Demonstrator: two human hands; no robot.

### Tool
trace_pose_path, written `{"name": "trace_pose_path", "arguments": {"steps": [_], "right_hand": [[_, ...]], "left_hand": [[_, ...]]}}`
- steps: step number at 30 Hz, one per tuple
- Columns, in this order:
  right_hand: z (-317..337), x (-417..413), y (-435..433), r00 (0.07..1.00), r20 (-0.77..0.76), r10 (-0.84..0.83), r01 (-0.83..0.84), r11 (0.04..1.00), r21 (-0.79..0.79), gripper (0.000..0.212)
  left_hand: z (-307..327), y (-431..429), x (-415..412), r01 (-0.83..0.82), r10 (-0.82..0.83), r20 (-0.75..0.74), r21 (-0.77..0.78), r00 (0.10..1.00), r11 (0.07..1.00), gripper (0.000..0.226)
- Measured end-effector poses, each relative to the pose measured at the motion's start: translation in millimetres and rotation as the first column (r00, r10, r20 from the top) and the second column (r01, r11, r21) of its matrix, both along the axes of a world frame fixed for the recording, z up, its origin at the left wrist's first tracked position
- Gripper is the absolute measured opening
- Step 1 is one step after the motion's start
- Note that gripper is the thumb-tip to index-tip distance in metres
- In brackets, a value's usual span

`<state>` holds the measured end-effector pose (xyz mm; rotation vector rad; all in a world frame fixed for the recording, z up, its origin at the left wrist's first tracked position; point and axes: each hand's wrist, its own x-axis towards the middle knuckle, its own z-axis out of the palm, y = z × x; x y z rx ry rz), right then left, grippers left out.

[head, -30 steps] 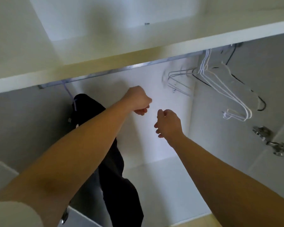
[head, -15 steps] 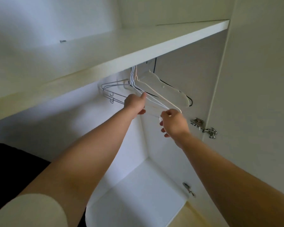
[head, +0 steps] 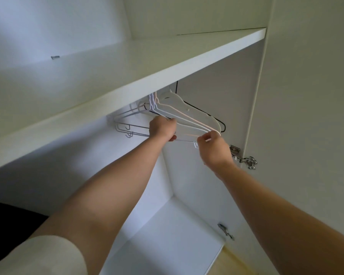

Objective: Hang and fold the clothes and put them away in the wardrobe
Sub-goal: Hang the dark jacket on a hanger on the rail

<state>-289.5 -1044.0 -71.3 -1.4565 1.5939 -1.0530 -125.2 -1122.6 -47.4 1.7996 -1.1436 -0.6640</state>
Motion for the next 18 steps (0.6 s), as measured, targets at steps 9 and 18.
{"name": "trace_pose_path", "arguments": {"steps": [9, 18], "right_hand": [[-6, -3, 1, 0.99, -0.14, -0.008, 0.003, 0.999, -0.042, 0.018], [1, 5, 9, 0.971, -0.236, -0.029, -0.001, 0.992, -0.126, 0.051]], "left_hand": [[-4, -1, 8, -0.022, 0.016, -0.222, -0.022, 0.975, 1.0, 0.018], [1, 18, 7, -0.134, 0.049, -0.363, -0.214, 0.93, 0.968, 0.019]]}}
